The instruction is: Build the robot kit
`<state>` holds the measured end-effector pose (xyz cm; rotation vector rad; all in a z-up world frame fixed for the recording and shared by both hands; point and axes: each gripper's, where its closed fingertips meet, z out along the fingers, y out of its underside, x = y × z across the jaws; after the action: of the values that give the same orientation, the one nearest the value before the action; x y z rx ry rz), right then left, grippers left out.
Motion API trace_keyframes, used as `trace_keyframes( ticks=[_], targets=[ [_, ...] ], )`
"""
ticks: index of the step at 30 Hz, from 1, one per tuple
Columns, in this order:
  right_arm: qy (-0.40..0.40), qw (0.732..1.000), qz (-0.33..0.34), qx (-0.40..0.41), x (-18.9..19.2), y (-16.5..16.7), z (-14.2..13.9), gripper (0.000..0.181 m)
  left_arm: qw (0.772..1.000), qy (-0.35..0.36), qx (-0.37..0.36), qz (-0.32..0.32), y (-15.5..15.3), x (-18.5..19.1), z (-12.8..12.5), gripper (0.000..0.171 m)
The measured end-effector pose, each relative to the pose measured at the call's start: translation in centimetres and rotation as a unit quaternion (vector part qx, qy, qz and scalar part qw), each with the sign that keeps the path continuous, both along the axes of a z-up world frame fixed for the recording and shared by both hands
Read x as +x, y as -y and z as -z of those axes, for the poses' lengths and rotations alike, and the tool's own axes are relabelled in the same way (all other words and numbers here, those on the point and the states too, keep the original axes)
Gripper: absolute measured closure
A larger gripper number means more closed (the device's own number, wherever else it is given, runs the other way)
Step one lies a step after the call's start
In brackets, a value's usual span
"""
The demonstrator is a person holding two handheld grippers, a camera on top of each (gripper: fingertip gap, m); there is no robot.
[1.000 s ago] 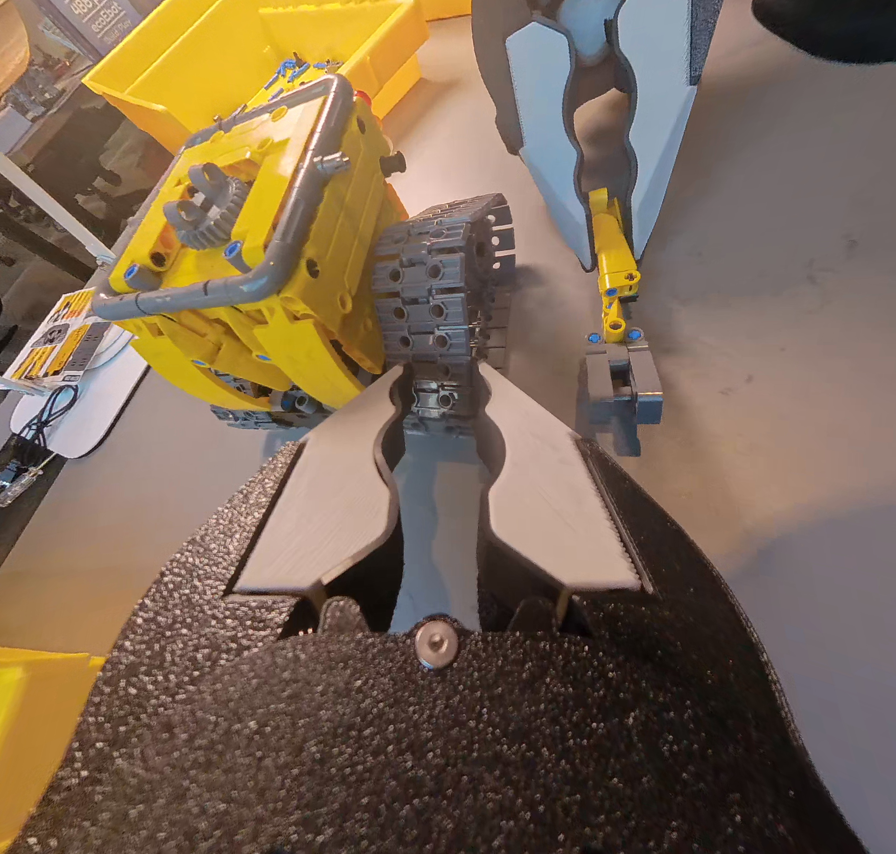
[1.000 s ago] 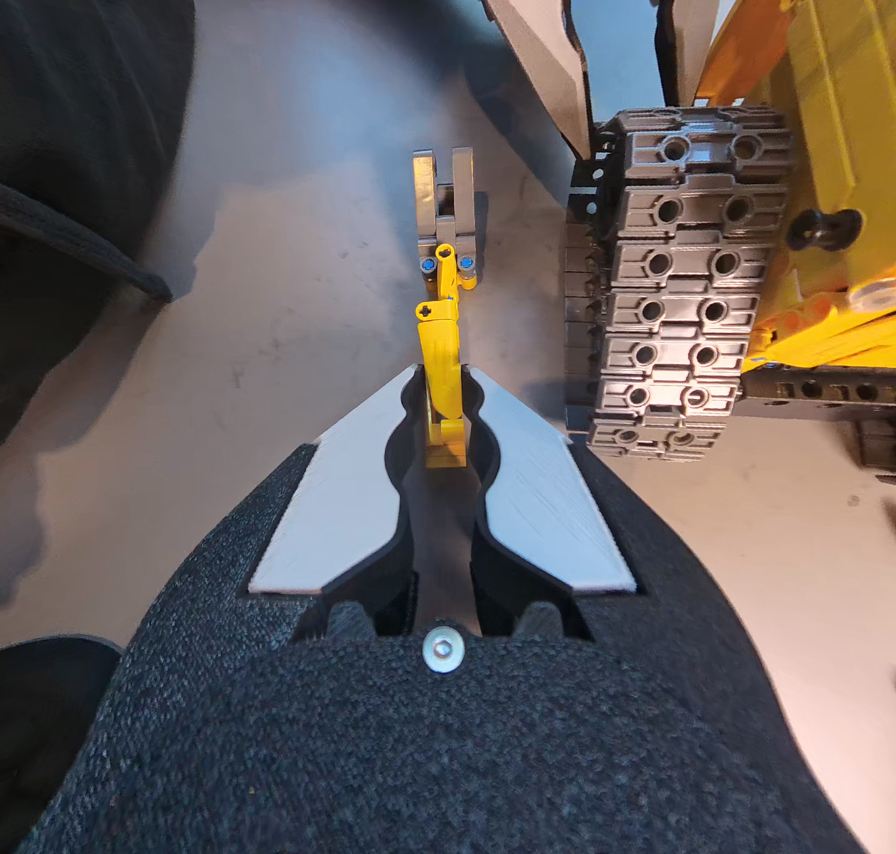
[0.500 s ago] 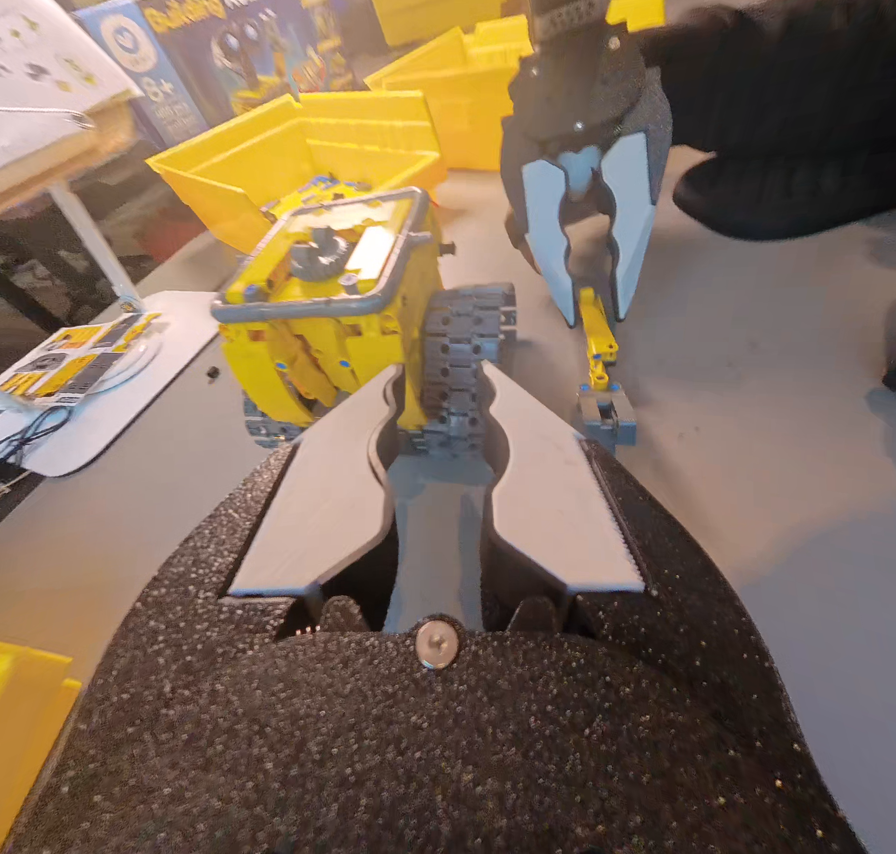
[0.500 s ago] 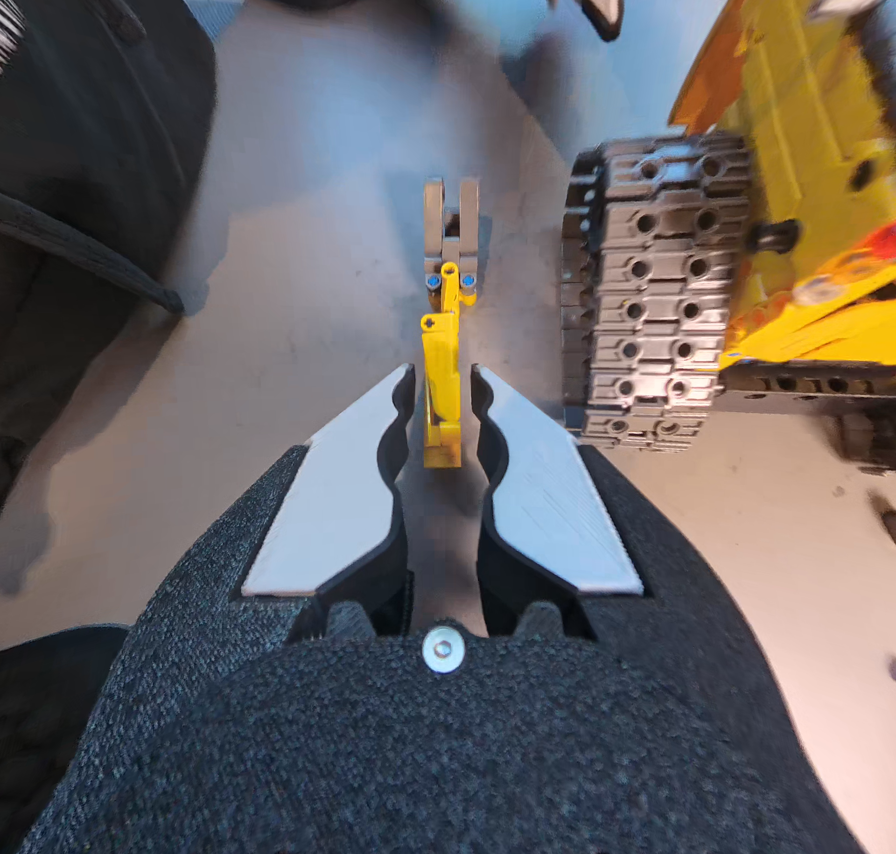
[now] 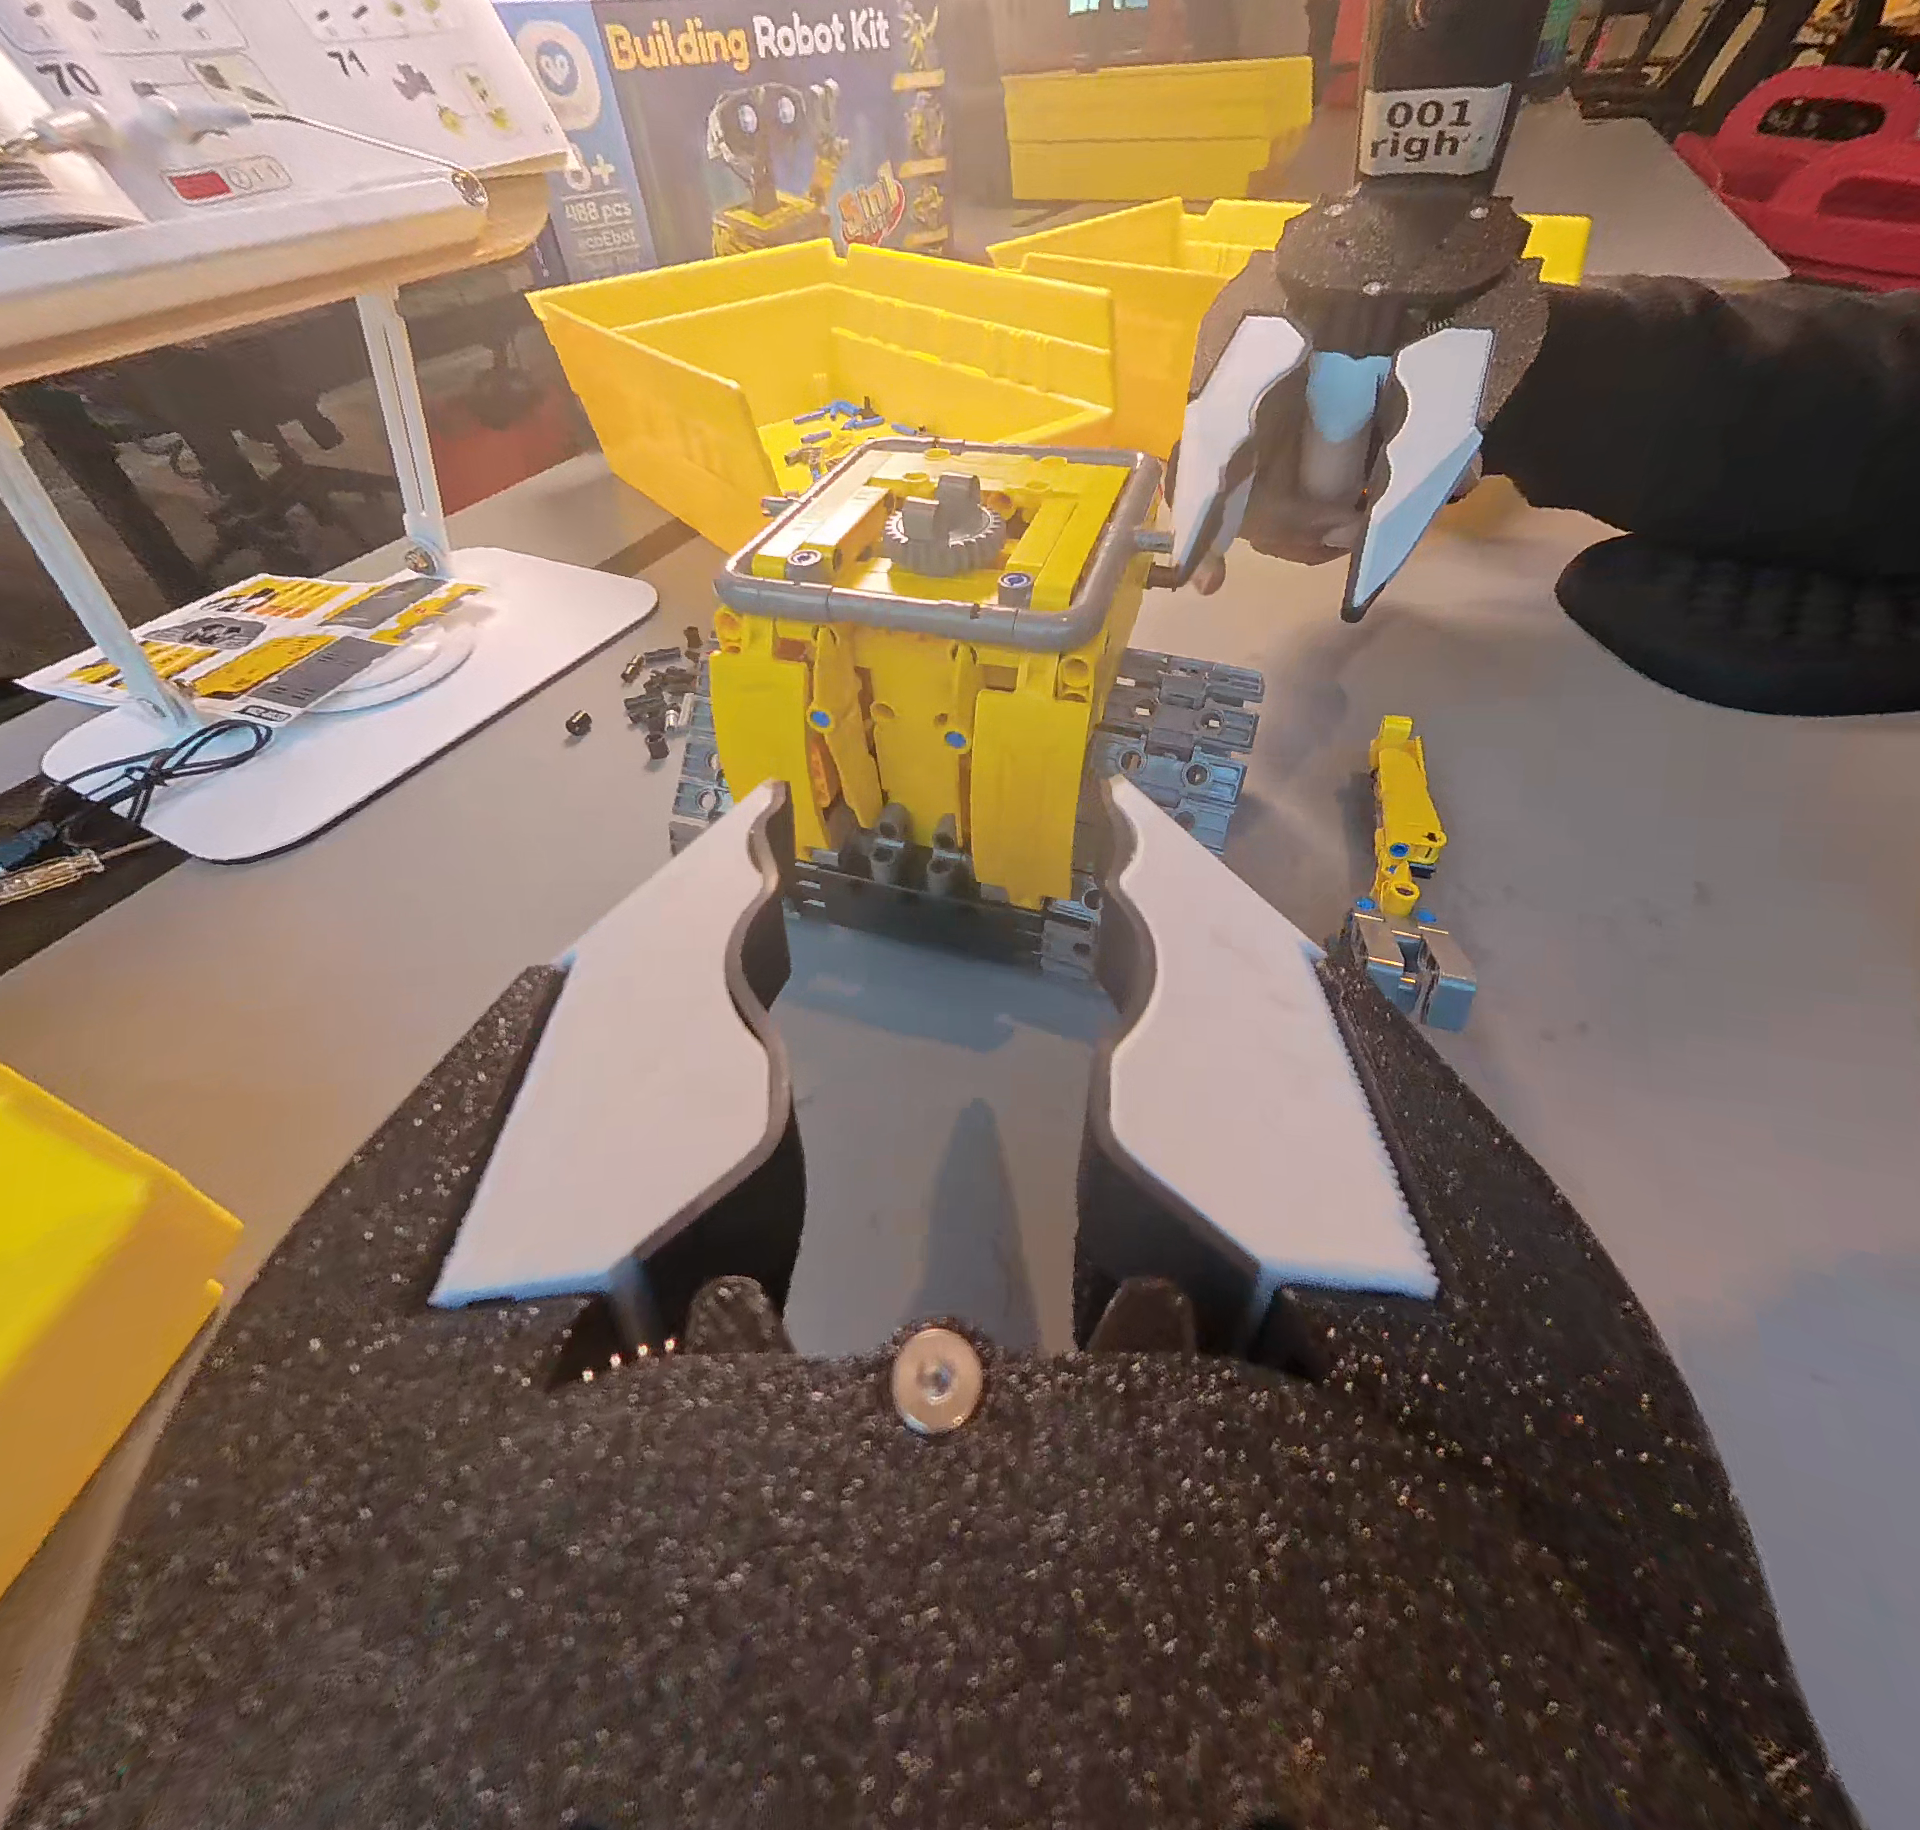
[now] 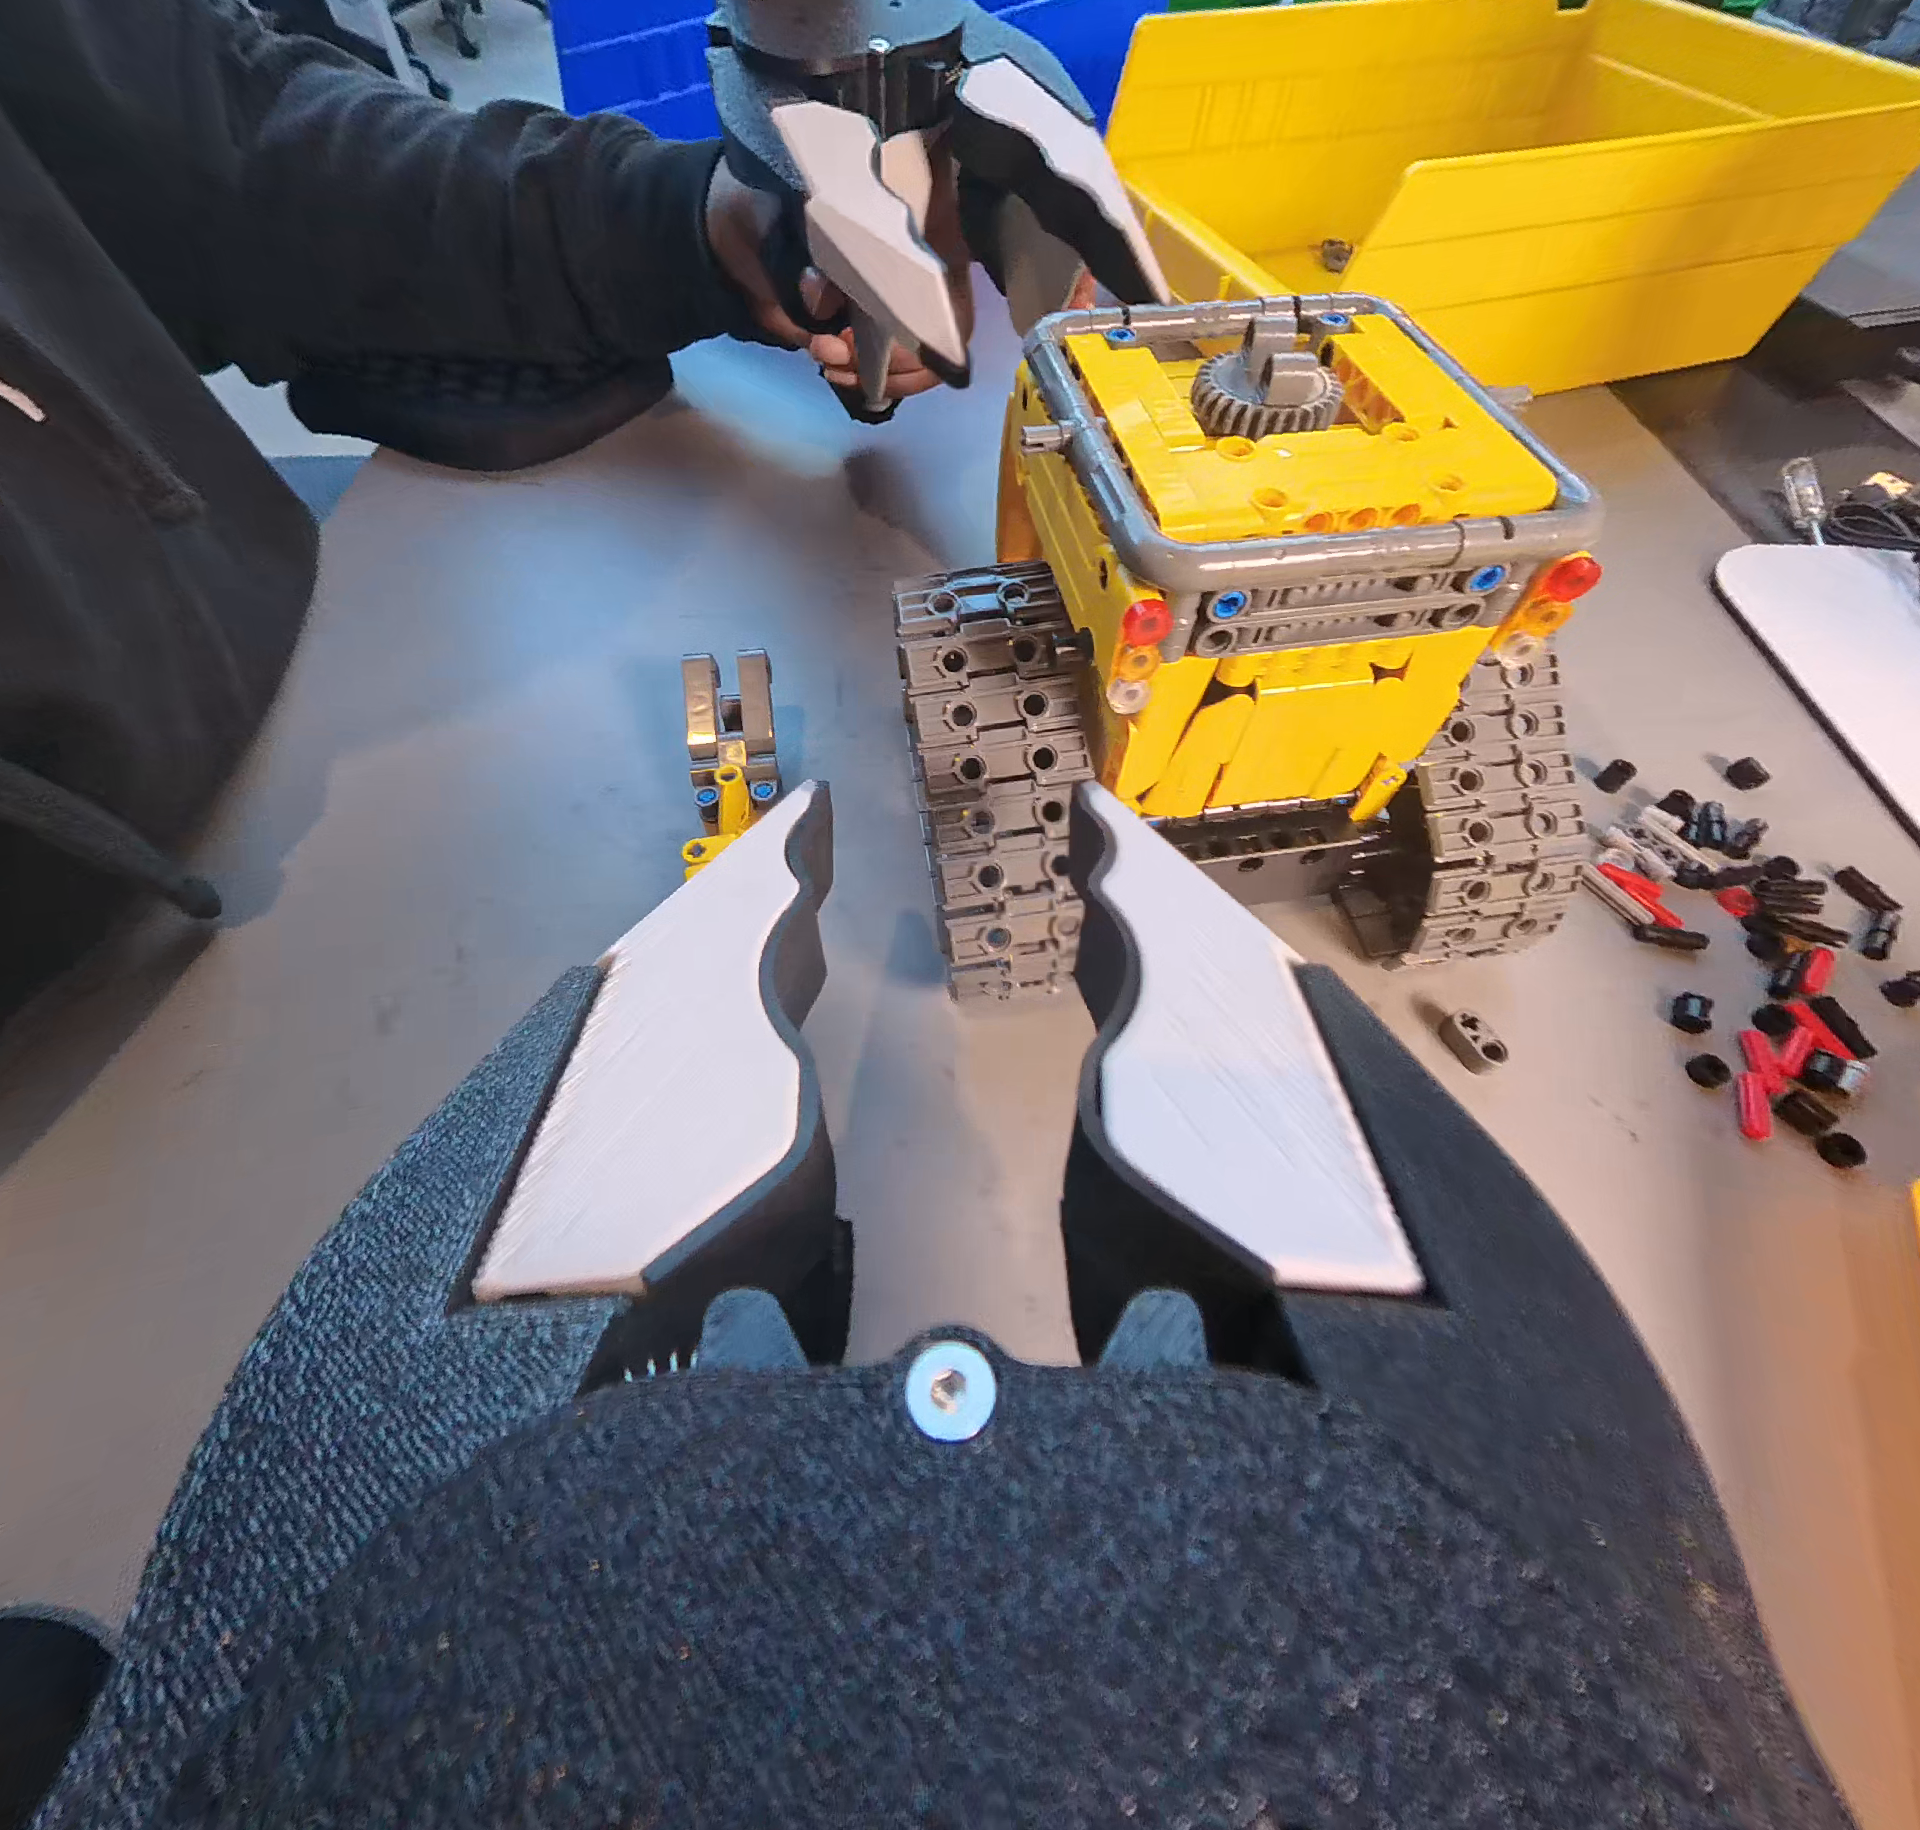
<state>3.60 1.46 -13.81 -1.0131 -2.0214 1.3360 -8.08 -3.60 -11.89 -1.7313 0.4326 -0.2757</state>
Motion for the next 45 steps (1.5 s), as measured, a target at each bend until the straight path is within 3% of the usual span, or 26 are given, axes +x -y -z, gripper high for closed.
trace_keyframes(
  ticks=[7, 11, 14, 18, 22, 26, 32, 35, 38, 40, 42, 45],
  targets=[
    [0.026, 0.998, 0.028, 0.044, -0.8, -0.8, 2.4, 0.132, 0.999, -0.029, -0.026, 0.014, 0.0, 1.0, 1.5, 0.120],
    [0.035, 0.996, 0.048, 0.065, -1.5, -1.1, 3.5, 0.142, 0.999, -0.035, -0.037, 0.018, -0.1, 1.4, 2.1, 0.128],
    [0.041, 0.996, 0.049, 0.063, -1.5, -1.1, 3.5, 0.142, 0.998, -0.040, -0.041, 0.024, 0.0, 1.8, 2.4, 0.141],
    [0.048, 0.994, 0.062, 0.079, -1.8, -0.9, 3.5, 0.142, 0.998, -0.040, -0.033, 0.041, 0.5, 2.0, 1.8, 0.145],
    [0.063, 0.987, 0.116, 0.091, -3.3, -0.1, 3.5, 0.142, 0.994, -0.037, -0.046, 0.089, 1.7, 2.8, 1.7, 0.143],
    [0.055, 0.979, 0.174, 0.091, -5.3, 1.5, 3.5, 0.142, 0.993, -0.080, -0.061, 0.067, 1.3, 2.0, 2.8, 0.137],
    [0.012, 0.984, 0.072, 0.160, -5.6, 7.5, 3.6, 0.117, 0.993, -0.069, -0.085, 0.053, 1.8, 0.5, 2.8, 0.121],
    [-0.019, 0.993, -0.021, 0.114, -4.0, 10.3, 1.9, 0.134, 0.996, -0.014, -0.075, 0.048, 1.7, -0.3, 1.7, 0.116],
    [-0.050, 0.996, -0.007, 0.074, -3.4, 7.9, -1.1, 0.143, 0.996, 0.000, -0.078, 0.032, 1.6, -1.2, 1.6, 0.121],
    [-0.068, 0.993, 0.065, 0.067, -3.8, 3.7, -2.4, 0.142, 0.996, -0.004, -0.085, 0.034, 1.9, -1.5, 1.5, 0.126],
    [-0.062, 0.986, 0.135, 0.072, -4.1, -0.7, -2.0, 0.137, 0.994, 0.007, -0.104, 0.042, 2.4, -1.5, 1.5, 0.131],
    [0.006, 0.984, 0.171, 0.045, -4.9, -3.2, 0.8, 0.117, 0.986, 0.027, -0.143, 0.079, 3.3, -0.2, 2.0, 0.124]
  ],
)
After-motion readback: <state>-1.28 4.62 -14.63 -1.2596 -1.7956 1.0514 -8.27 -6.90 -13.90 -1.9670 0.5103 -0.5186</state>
